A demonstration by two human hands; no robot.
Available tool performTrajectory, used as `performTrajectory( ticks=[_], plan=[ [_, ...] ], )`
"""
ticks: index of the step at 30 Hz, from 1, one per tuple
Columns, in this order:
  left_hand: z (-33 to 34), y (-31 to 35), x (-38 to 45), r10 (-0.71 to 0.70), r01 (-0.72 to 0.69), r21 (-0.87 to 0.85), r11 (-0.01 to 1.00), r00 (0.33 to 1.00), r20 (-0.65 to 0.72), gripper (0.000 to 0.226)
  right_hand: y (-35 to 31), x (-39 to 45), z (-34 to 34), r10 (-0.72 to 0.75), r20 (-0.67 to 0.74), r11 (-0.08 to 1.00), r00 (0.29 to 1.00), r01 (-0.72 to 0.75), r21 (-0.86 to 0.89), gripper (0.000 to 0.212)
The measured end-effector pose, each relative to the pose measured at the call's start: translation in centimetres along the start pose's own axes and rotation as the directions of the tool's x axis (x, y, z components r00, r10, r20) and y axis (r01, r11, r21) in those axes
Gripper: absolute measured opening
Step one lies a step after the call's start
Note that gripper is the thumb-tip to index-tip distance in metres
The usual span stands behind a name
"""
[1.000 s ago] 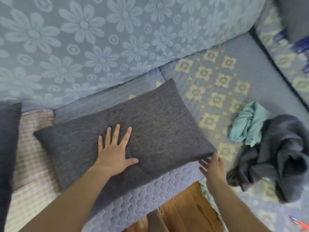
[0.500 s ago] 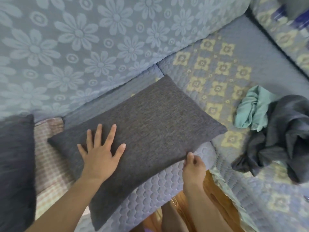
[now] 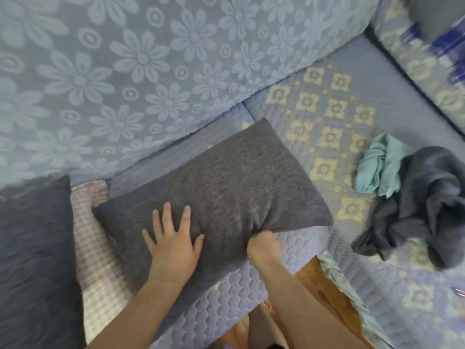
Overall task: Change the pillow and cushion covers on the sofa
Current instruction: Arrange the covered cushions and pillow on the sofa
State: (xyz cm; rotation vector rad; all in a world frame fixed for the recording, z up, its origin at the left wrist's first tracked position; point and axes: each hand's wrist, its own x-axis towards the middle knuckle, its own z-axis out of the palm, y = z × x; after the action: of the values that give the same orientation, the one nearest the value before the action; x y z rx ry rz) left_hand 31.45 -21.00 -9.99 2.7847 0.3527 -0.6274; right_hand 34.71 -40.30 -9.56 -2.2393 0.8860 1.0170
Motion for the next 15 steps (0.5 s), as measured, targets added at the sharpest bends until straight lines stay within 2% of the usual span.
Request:
performTrajectory(
  ticks=[1, 2, 3, 4, 5, 6, 7, 8, 9, 11, 12, 13, 14, 15],
  plan=[
    [0.4, 0.3, -0.9, 0.156, -0.154, 0.029, 0.988, 0.971, -0.181, 0.051, 0.4, 0.0, -1.2, -0.037, 0.020, 0.998, 0.999, 0.038, -0.048, 0.027],
    [0.9, 0.8, -1.9, 0.308, -0.295, 0.091, 0.951, 0.901, -0.305, 0.038, 0.9, -0.2, -2.5, -0.112, 0.027, 0.992, 0.993, 0.114, -0.061, 0.023],
    [1.5, 1.4, -3.1, 0.432, -0.409, 0.139, 0.902, 0.842, -0.323, 0.029, 1.3, -0.4, -3.7, -0.191, 0.012, 0.980, 0.981, 0.191, -0.056, 0.022],
    [2.0, 2.1, -4.2, 0.508, -0.485, 0.152, 0.861, 0.821, -0.260, 0.025, 1.3, -0.7, -4.9, -0.270, -0.032, 0.962, 0.962, 0.268, -0.044, 0.023],
    [2.5, 2.6, -5.0, 0.538, -0.519, 0.146, 0.842, 0.827, -0.163, 0.028, 1.1, -0.8, -6.0, -0.351, -0.100, 0.936, 0.931, 0.346, -0.058, 0.022],
    [3.0, 2.9, -5.8, 0.524, -0.513, 0.146, 0.846, 0.850, -0.052, 0.035, 0.7, -0.5, -7.2, -0.439, -0.159, 0.898, 0.884, 0.427, -0.104, 0.017],
    [3.7, 2.9, -6.3, 0.487, -0.483, 0.154, 0.862, 0.874, 0.016, 0.038, 0.1, 0.2, -8.5, -0.506, -0.190, 0.861, 0.841, 0.481, -0.163, 0.012],
    [4.6, 2.6, -6.8, 0.432, -0.435, 0.134, 0.891, 0.900, 0.050, 0.034, -0.4, 1.6, -9.7, -0.535, -0.205, 0.842, 0.820, 0.496, -0.213, 0.017],
    [5.1, 2.4, -7.5, 0.357, -0.361, 0.076, 0.929, 0.932, 0.065, 0.027, -0.9, 3.3, -10.9, -0.533, -0.210, 0.839, 0.820, 0.479, -0.259, 0.026],
    [6.2, 2.0, -9.0, 0.120, -0.087, -0.171, 0.981, 0.974, 0.194, 0.021, -1.5, 7.3, -13.3, -0.466, -0.254, 0.866, 0.848, 0.378, -0.326, 0.044],
    [5.7, 2.6, -9.7, -0.037, 0.175, -0.374, 0.911, 0.936, 0.349, 0.027, -1.7, 9.2, -14.3, -0.390, -0.267, 0.900, 0.881, 0.303, -0.313, 0.053],
    [5.5, 3.4, -10.3, -0.195, 0.450, -0.540, 0.711, 0.864, 0.463, 0.031, -1.9, 10.9, -14.9, -0.299, -0.260, 0.939, 0.918, 0.235, -0.250, 0.063],
    [6.7, 4.7, -11.0, -0.372, 0.664, -0.637, 0.393, 0.748, 0.550, 0.030, -2.1, 12.2, -15.0, -0.220, -0.234, 0.966, 0.947, 0.178, -0.187, 0.073],
    [7.1, 6.1, -11.4, -0.433, 0.752, -0.659, 0.035, 0.605, 0.668, 0.030, -2.1, 13.0, -14.8, -0.176, -0.197, 0.979, 0.965, 0.150, -0.142, 0.079]
  ],
)
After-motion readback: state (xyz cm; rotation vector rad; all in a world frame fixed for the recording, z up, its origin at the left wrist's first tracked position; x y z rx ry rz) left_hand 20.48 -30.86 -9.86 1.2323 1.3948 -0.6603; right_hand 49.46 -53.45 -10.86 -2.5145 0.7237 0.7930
